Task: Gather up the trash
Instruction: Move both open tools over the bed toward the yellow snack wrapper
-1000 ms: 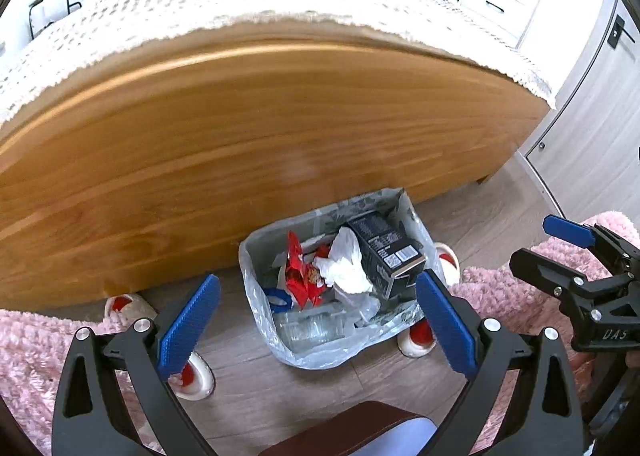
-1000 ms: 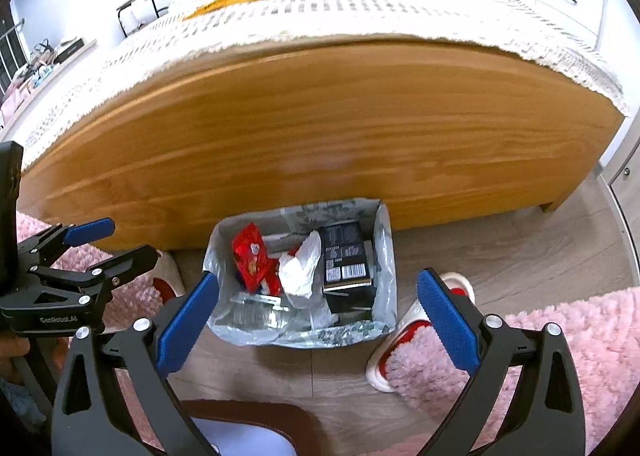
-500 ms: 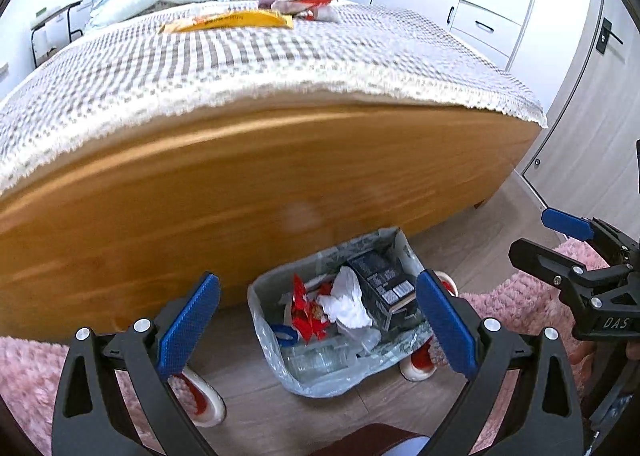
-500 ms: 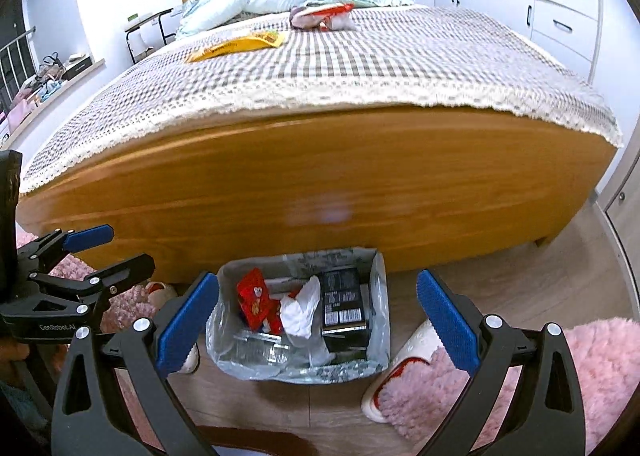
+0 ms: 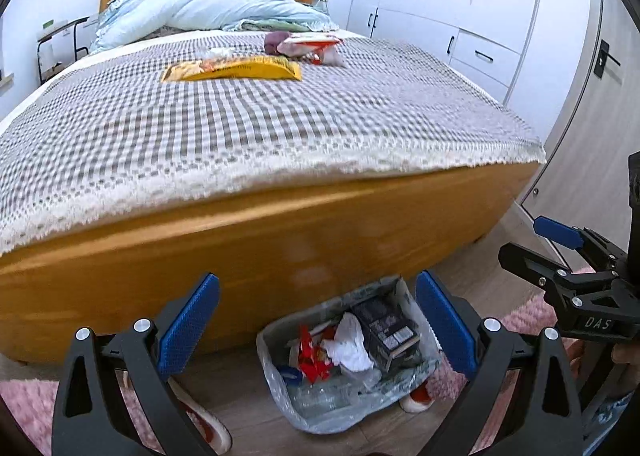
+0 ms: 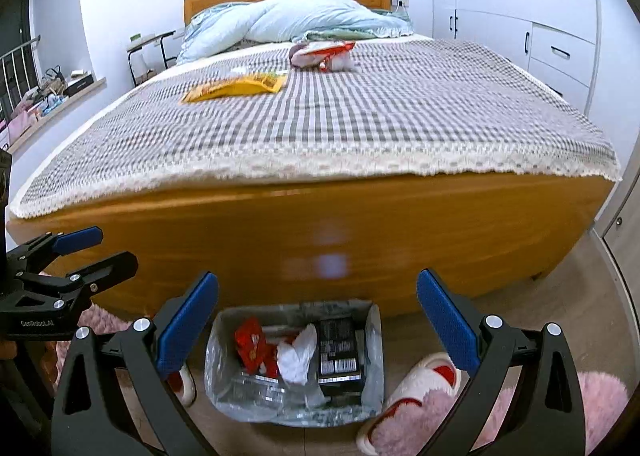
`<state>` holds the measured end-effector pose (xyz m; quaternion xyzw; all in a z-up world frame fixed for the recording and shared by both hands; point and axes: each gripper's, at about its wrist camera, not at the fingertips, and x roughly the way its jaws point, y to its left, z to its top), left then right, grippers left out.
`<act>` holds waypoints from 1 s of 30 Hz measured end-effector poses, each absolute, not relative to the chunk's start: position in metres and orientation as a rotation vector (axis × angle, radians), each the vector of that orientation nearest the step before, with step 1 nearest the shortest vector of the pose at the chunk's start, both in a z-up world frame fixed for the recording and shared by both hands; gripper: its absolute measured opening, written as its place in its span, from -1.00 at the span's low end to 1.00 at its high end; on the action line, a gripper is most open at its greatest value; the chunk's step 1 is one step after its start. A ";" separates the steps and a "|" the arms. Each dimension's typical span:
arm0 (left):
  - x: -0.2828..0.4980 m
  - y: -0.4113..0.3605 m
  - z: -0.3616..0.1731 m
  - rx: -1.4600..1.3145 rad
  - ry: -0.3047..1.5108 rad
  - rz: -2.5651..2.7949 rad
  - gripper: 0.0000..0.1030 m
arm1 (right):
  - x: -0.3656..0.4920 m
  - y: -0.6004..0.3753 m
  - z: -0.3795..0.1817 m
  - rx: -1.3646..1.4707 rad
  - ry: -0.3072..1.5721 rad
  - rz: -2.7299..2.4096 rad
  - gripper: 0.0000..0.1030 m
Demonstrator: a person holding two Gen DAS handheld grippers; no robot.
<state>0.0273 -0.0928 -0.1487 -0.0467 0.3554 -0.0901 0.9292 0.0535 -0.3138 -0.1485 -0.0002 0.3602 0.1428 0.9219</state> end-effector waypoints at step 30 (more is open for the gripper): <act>0.139 -0.063 -0.113 -0.222 0.647 -0.171 0.85 | 0.173 -0.297 -0.110 -0.014 0.557 0.258 0.85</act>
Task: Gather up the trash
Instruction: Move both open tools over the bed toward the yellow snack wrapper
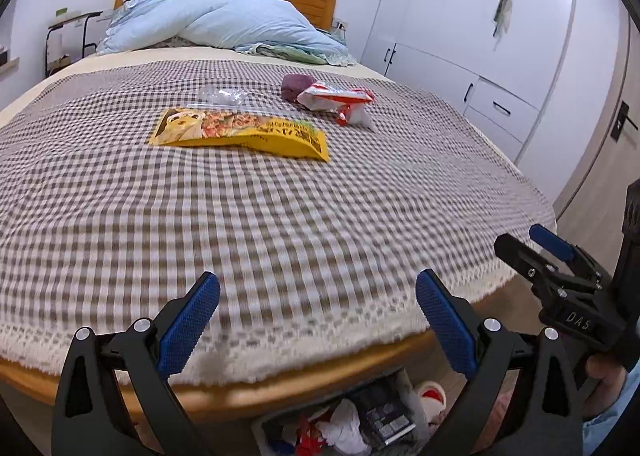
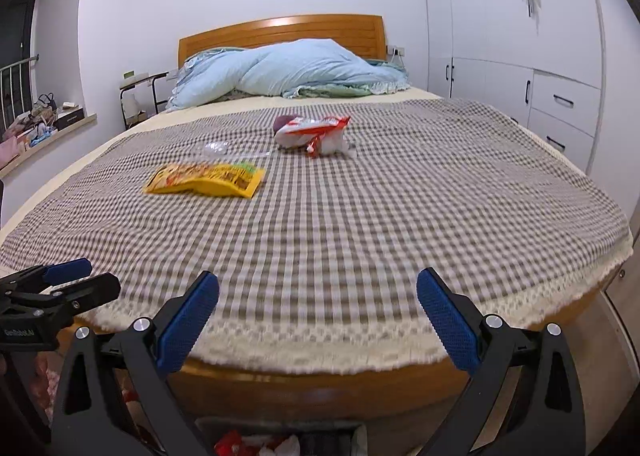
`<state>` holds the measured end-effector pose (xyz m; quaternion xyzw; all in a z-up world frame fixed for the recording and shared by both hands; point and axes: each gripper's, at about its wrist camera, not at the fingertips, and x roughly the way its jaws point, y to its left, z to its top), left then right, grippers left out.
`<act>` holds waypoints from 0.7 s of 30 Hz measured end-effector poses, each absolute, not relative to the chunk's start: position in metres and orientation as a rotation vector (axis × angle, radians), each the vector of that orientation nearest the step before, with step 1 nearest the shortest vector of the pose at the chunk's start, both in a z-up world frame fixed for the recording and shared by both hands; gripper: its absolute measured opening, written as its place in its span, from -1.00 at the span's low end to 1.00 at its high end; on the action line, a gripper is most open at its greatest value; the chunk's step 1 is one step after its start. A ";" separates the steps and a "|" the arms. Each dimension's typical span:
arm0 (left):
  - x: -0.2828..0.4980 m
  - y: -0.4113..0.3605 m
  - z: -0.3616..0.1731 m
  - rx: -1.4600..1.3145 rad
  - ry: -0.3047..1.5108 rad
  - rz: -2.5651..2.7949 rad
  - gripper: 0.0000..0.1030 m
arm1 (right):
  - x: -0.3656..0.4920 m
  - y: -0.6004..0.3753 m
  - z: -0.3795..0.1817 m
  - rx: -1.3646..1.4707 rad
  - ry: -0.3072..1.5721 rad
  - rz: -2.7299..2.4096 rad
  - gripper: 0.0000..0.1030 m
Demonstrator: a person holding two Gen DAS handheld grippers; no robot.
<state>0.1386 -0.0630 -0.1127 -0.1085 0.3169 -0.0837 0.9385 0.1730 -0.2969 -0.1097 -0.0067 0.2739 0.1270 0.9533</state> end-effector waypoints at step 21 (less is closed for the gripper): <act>0.229 -0.033 -0.126 -0.468 0.714 -0.174 0.85 | 0.234 -0.268 -0.104 -0.063 0.514 0.259 0.85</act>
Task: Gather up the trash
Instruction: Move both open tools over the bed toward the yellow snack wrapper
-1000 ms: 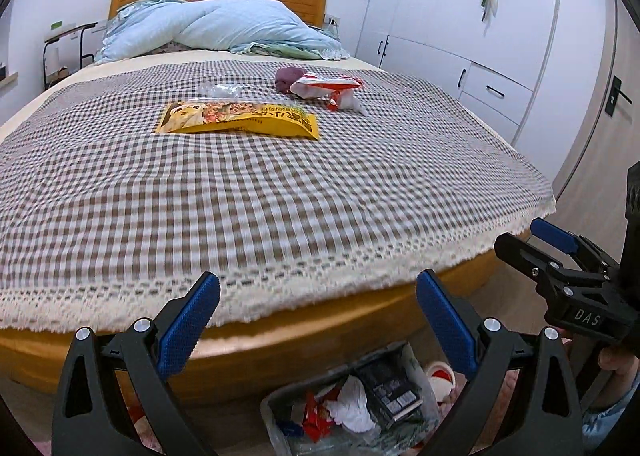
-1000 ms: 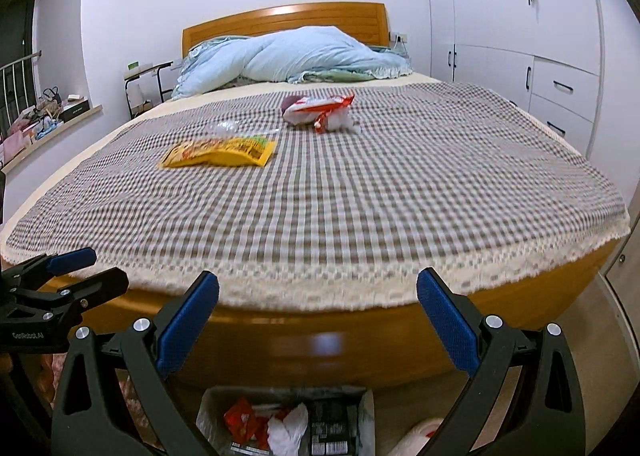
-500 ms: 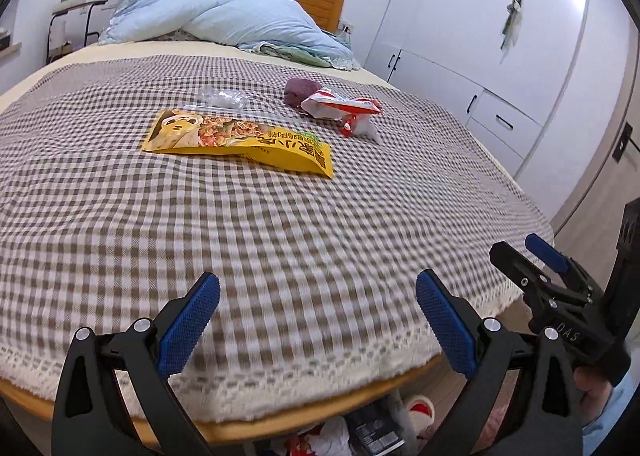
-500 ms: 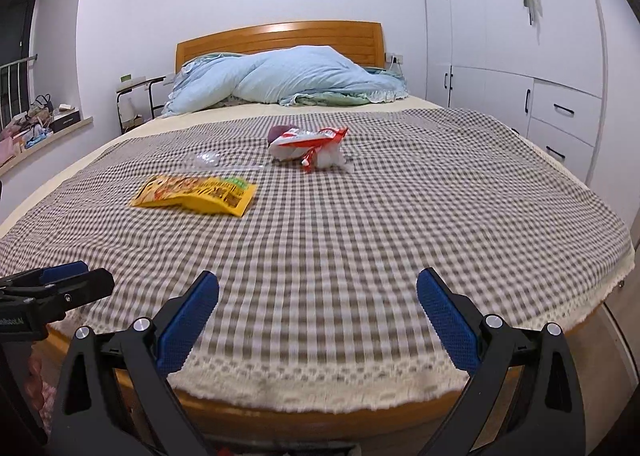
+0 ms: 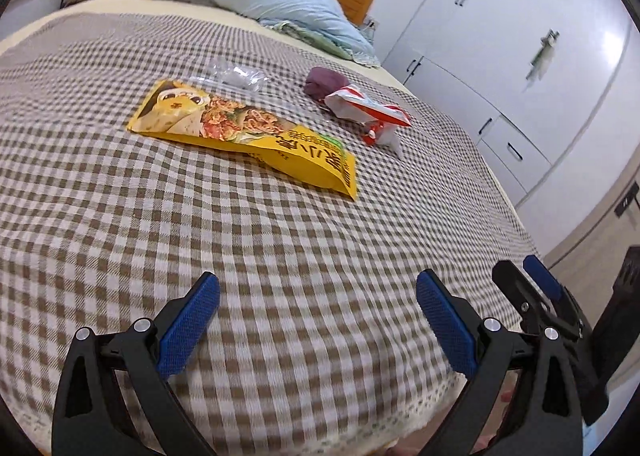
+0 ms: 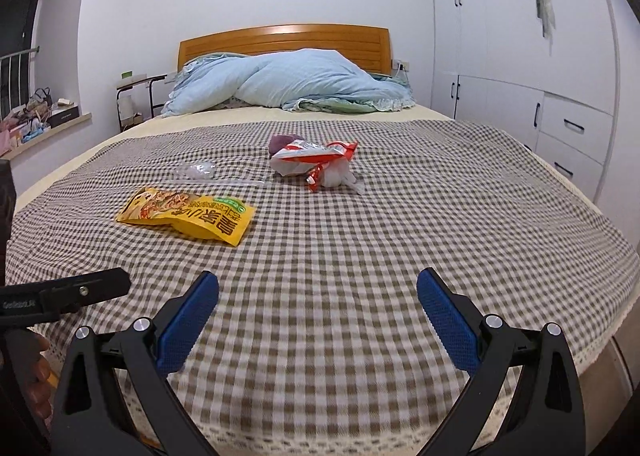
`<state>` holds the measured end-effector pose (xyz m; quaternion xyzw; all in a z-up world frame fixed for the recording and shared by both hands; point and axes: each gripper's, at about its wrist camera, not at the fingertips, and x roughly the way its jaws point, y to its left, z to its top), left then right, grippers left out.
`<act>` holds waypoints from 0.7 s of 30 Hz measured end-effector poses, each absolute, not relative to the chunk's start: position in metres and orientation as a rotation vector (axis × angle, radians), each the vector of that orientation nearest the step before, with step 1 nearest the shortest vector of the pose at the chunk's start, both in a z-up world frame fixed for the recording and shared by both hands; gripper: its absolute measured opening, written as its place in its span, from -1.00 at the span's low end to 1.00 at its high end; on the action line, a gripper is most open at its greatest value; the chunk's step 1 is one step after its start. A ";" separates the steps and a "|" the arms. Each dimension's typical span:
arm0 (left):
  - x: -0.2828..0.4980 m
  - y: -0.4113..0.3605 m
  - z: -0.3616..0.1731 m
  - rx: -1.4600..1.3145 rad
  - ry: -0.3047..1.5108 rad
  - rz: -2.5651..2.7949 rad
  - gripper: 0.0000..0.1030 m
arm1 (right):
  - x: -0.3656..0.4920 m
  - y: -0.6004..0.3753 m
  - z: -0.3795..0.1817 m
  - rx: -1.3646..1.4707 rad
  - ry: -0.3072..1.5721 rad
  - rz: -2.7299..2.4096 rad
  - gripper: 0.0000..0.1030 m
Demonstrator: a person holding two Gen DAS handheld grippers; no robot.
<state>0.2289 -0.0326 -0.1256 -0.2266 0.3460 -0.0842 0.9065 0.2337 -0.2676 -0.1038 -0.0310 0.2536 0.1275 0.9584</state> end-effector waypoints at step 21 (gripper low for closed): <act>0.284 -0.017 -0.125 -0.652 0.692 -0.147 0.85 | 0.274 -0.259 -0.098 -0.039 0.520 0.234 0.85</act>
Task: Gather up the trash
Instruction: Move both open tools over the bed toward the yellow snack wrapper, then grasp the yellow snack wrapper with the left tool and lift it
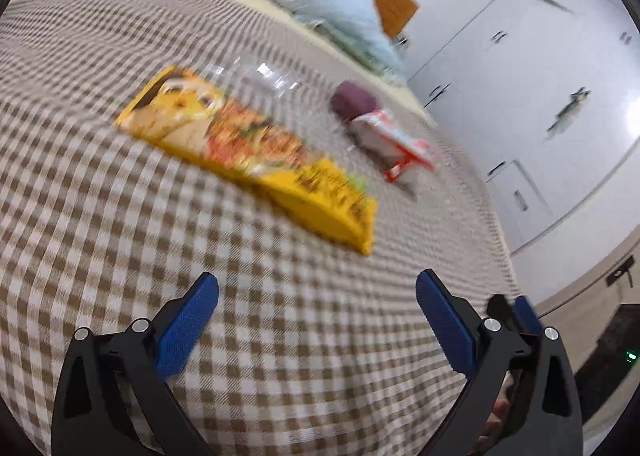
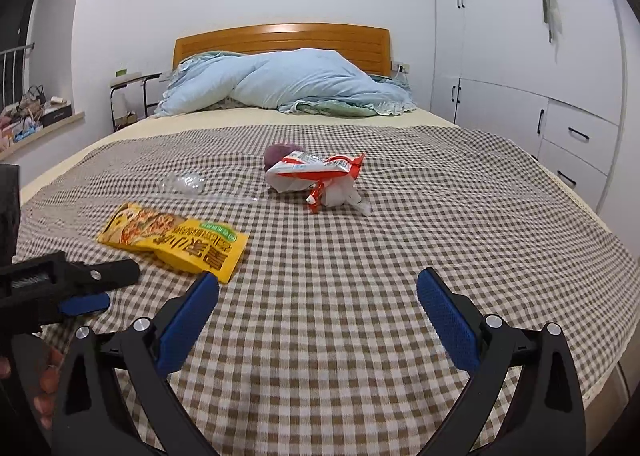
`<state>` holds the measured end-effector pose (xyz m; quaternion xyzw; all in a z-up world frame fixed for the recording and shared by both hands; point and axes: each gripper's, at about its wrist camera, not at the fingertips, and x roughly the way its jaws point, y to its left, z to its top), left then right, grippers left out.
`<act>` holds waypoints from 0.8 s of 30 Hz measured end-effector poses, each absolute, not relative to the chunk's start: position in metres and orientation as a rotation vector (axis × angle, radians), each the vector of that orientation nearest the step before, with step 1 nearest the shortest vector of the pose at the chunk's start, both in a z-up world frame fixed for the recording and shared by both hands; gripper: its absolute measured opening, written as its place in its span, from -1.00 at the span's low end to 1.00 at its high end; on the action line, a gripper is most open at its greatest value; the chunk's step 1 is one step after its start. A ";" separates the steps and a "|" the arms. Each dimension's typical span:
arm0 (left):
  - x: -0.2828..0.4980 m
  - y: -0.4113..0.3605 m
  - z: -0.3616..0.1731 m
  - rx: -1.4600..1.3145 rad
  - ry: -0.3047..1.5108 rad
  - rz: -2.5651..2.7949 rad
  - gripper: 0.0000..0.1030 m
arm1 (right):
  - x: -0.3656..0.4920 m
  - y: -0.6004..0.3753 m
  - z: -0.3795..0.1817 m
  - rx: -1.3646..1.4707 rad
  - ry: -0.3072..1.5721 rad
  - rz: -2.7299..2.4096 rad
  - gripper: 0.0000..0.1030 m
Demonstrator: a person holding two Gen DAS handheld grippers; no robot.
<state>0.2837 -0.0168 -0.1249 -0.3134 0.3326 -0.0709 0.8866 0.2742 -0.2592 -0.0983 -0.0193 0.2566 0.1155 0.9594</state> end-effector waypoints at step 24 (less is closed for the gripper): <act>0.347 0.000 -0.137 -0.949 0.690 -0.139 0.72 | 0.302 -0.270 -0.095 0.101 0.530 0.205 0.85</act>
